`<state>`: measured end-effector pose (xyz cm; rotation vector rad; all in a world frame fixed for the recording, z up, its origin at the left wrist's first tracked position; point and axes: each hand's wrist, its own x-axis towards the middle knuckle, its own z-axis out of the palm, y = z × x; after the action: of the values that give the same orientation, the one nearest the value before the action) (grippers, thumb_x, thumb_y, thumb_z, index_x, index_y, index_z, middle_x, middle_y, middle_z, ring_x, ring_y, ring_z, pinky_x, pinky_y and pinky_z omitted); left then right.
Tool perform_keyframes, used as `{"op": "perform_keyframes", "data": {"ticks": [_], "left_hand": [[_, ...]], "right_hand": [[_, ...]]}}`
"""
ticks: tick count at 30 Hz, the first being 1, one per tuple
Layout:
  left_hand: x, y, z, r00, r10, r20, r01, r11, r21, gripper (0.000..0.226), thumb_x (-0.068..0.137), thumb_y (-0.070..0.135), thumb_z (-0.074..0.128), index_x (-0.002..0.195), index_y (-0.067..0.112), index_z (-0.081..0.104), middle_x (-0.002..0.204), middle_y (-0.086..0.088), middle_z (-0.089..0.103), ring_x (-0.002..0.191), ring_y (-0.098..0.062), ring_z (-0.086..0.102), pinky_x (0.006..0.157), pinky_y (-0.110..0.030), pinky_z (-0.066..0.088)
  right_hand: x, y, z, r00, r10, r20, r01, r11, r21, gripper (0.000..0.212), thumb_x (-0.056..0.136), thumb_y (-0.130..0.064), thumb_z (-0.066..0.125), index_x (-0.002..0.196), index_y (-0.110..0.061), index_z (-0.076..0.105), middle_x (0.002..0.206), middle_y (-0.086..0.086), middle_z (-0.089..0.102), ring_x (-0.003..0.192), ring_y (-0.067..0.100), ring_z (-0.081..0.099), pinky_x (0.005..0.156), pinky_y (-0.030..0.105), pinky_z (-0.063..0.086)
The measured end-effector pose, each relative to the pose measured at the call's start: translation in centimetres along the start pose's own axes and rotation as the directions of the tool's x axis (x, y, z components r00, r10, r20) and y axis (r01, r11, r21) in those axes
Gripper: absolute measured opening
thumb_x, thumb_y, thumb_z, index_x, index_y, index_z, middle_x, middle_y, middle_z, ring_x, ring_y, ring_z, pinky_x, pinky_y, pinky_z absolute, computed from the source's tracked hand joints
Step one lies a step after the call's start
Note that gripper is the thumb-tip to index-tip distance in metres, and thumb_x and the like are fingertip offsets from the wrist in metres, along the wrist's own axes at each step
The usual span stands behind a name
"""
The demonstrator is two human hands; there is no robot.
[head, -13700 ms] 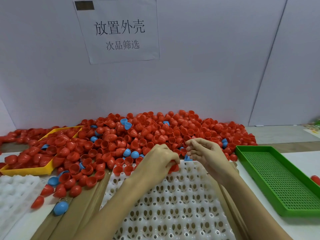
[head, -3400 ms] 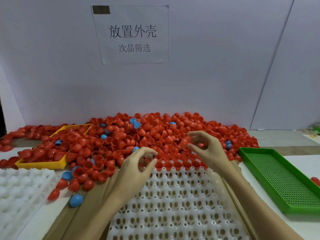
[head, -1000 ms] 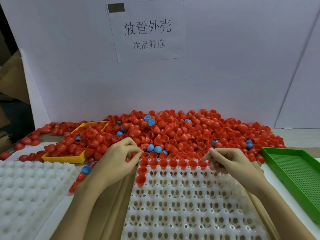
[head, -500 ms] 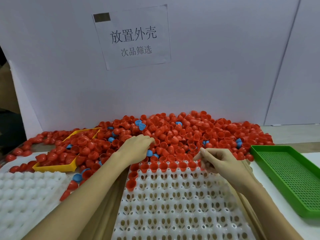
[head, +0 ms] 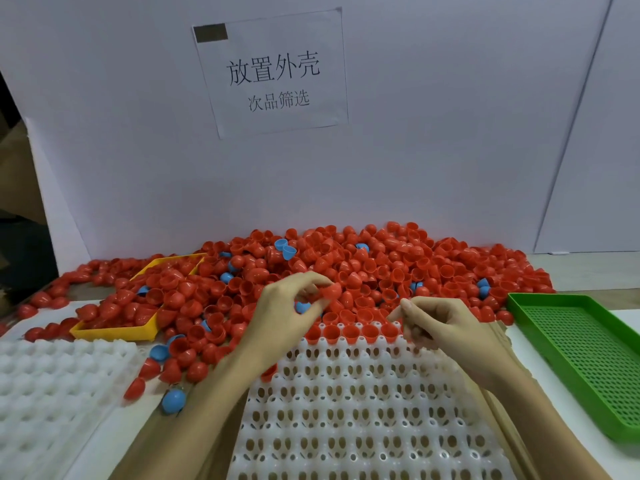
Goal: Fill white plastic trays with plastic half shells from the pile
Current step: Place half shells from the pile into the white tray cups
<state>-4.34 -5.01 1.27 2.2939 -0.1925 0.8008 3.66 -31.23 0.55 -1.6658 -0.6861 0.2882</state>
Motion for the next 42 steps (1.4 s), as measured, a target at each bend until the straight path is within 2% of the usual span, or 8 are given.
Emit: {"op": "perform_keyframes", "data": {"ticks": [3,8,14,23,26,29,35,42], "left_hand": [[-2.3,2.1,1.1,1.000,0.005,-0.004,-0.006,0.999,-0.053,0.022,0.092,0.043,0.073,0.113,0.036,0.073,0.088,0.018,0.069,0.092,-0.003,0.068,0.081,-0.013,0.053],[-4.4,2.9,2.3,0.987,0.152,0.052,-0.159,0.967,0.198,0.024,0.091,0.035,0.075,0.113,0.030,0.066,0.088,0.020,0.062,0.084,0.001,0.061,0.076,-0.012,0.051],[-4.7,3.6,1.4,0.981,0.188,0.037,-0.191,0.977,0.093,0.023,0.092,0.037,0.074,0.111,0.026,0.068,0.094,0.017,0.067,0.093,0.003,0.064,0.084,-0.010,0.051],[-4.5,3.8,1.1,0.996,0.076,0.043,-0.078,0.997,0.025,0.017,0.096,0.018,0.071,0.110,0.026,0.075,0.117,0.021,0.069,0.124,0.003,0.058,0.107,-0.018,0.042],[-4.5,4.0,0.9,0.997,-0.055,0.061,0.056,0.998,-0.014,0.015,0.099,0.029,0.067,0.108,0.037,0.075,0.107,0.026,0.061,0.117,-0.002,0.055,0.101,-0.011,0.036],[-4.1,4.3,0.7,0.987,-0.123,0.105,0.143,0.967,-0.212,0.016,0.097,0.040,0.063,0.102,0.034,0.077,0.098,0.023,0.070,0.103,-0.005,0.063,0.089,-0.011,0.044],[-3.7,3.9,-0.2,0.923,-0.199,0.328,0.337,0.829,-0.446,0.017,0.100,0.021,0.065,0.106,0.028,0.079,0.110,0.005,0.077,0.111,-0.015,0.069,0.095,-0.027,0.055],[-4.0,4.7,0.6,0.959,-0.138,0.247,0.249,0.827,-0.504,0.020,0.087,0.041,0.075,0.091,0.024,0.084,0.105,0.007,0.078,0.105,-0.011,0.072,0.092,-0.020,0.054]], "right_hand": [[-0.4,-0.7,0.2,0.992,-0.065,0.105,0.066,0.998,-0.008,0.021,0.101,-0.036,0.065,0.115,-0.027,0.078,0.091,0.006,0.077,0.074,0.018,0.069,0.065,0.023,0.054],[-0.7,-1.5,1.2,0.936,-0.089,0.340,0.110,0.993,-0.043,0.043,0.098,-0.025,0.075,0.138,-0.034,0.064,0.116,0.005,0.074,0.100,0.023,0.074,0.080,0.027,0.059],[-1.0,-1.9,1.6,0.963,-0.113,0.244,0.143,0.984,-0.106,0.026,0.100,-0.025,0.071,0.126,-0.030,0.070,0.084,0.005,0.070,0.074,0.014,0.068,0.073,0.029,0.058],[-1.1,-1.7,2.9,0.965,-0.131,0.227,0.144,0.989,-0.044,0.022,0.090,-0.025,0.084,0.106,-0.019,0.071,0.097,0.006,0.075,0.088,0.020,0.072,0.077,0.033,0.060],[-1.0,-1.4,3.2,0.964,-0.141,0.227,0.164,0.983,-0.086,0.023,0.090,-0.021,0.083,0.110,-0.020,0.073,0.101,0.006,0.075,0.094,0.024,0.073,0.082,0.043,0.062],[-1.1,-1.6,3.2,0.965,-0.145,0.219,0.149,0.989,-0.005,0.031,0.096,-0.019,0.076,0.126,-0.019,0.067,0.101,0.009,0.074,0.091,0.021,0.073,0.081,0.034,0.060],[-1.1,-1.8,2.7,0.982,-0.125,0.142,0.116,0.991,0.072,0.038,0.101,-0.019,0.067,0.138,-0.020,0.059,0.103,0.012,0.079,0.093,0.027,0.077,0.085,0.029,0.059],[-0.8,-1.1,2.9,0.993,-0.062,0.101,0.068,0.996,-0.060,0.041,0.090,-0.033,0.080,0.129,-0.030,0.068,0.082,0.009,0.074,0.073,0.019,0.070,0.077,0.033,0.060]]}}
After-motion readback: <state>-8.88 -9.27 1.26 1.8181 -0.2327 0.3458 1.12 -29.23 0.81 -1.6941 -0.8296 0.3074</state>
